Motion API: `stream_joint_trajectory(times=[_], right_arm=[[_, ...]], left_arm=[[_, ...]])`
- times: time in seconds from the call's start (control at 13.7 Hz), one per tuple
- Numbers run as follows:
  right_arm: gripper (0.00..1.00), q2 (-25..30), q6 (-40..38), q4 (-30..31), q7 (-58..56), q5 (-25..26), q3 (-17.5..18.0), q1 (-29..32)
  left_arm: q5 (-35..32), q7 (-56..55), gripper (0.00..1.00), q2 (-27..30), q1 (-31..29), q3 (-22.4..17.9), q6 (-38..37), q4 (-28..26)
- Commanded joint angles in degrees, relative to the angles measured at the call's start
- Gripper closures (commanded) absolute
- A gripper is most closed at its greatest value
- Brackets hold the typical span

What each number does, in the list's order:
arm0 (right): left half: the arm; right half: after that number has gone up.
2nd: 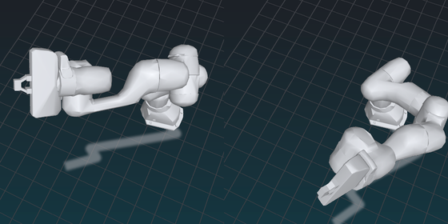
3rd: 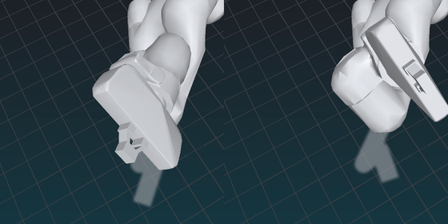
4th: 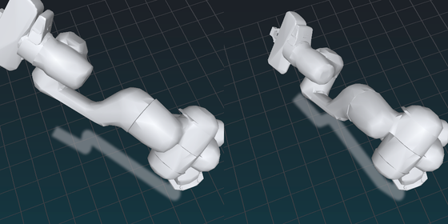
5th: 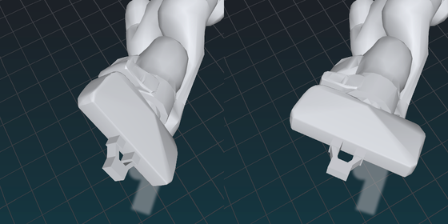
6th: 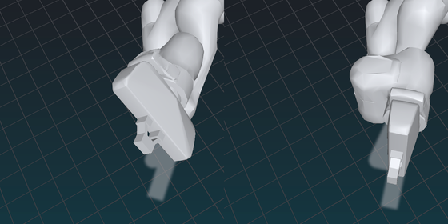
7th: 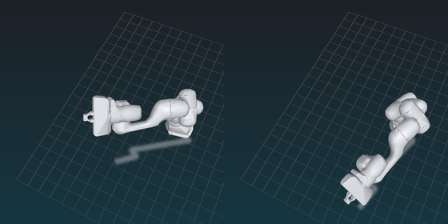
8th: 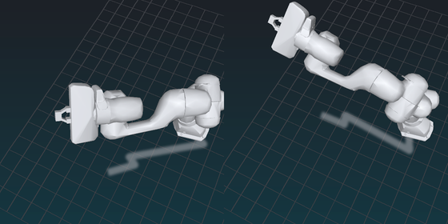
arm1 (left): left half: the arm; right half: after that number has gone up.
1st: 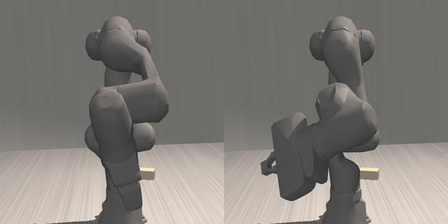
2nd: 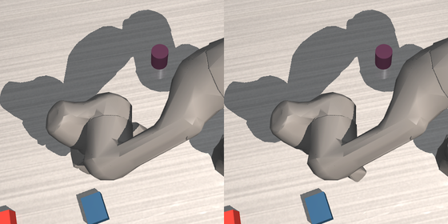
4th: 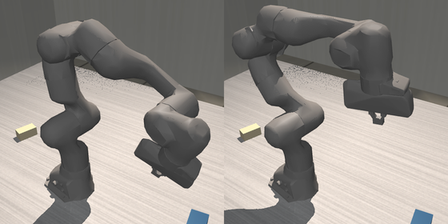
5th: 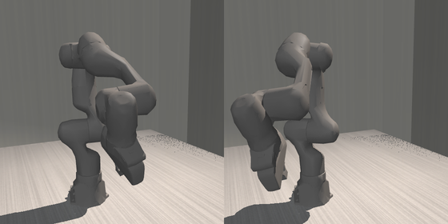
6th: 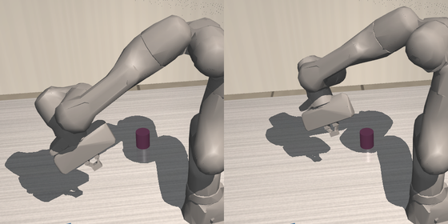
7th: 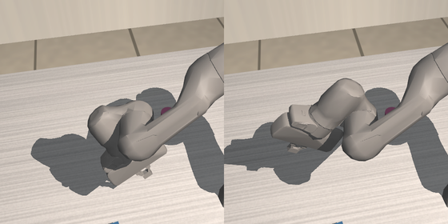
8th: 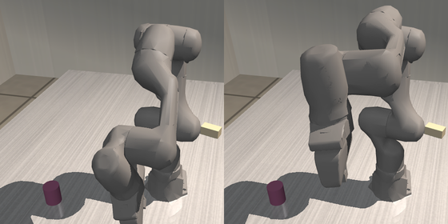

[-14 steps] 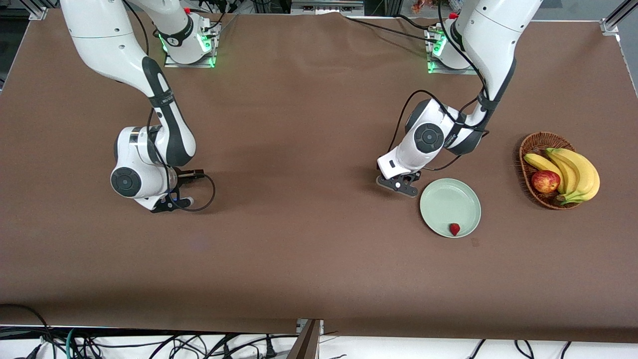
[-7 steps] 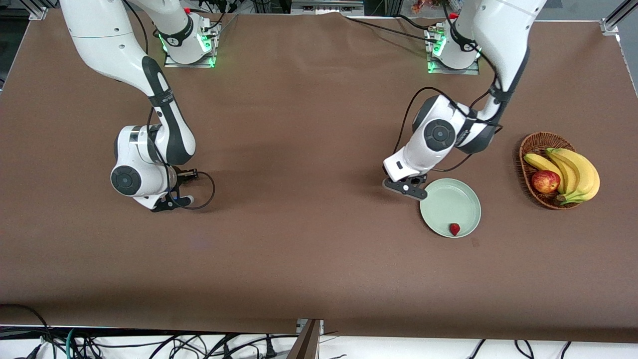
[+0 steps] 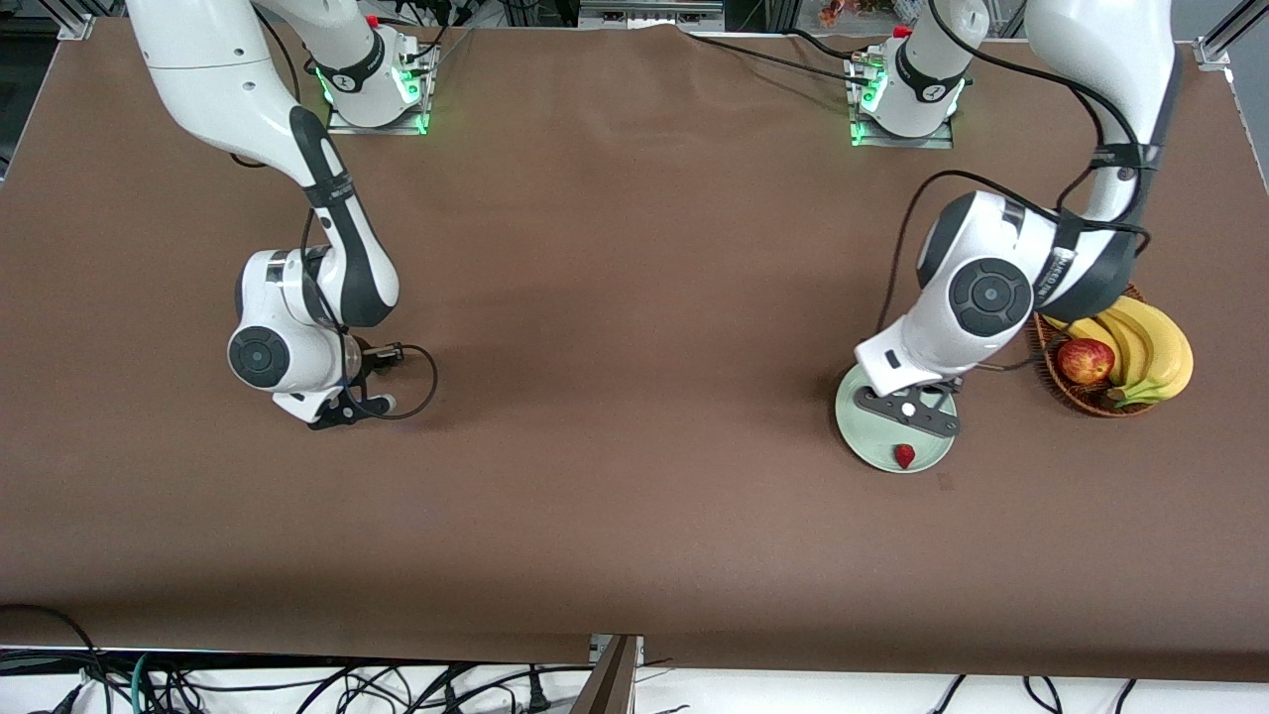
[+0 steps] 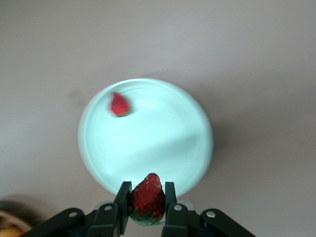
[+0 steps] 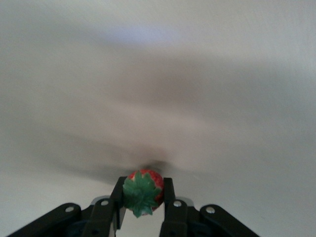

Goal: Collect all strawberries into plate
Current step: 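Place the strawberry on the plate with the left gripper while the right gripper carries another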

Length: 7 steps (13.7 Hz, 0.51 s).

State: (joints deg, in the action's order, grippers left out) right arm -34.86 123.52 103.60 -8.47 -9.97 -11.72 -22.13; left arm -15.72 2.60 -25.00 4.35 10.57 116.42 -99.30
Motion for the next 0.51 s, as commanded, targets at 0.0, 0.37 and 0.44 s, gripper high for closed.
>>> stream_joint_trajectory(times=[0.0, 0.37, 0.44], right_arm=[[0.85, -3.8, -0.2, -7.5, 9.6, -1.1, 0.4, -4.6], [0.85, -11.6, 0.0, -22.1, 34.6, -4.6, 4.6, -12.2], [0.85, -13.5, 0.1, -25.9, 39.4, -4.7, 6.8, -12.8]], left_arm=[[-4.3, 5.6, 1.00, -5.1, -2.8, 0.5, 2.0, 1.8], [-4.3, 9.4, 0.99, -11.1, -5.9, 0.5, 7.1, 1.2], [-4.3, 9.7, 0.98, -12.0, -7.0, 0.6, 7.2, 1.2]])
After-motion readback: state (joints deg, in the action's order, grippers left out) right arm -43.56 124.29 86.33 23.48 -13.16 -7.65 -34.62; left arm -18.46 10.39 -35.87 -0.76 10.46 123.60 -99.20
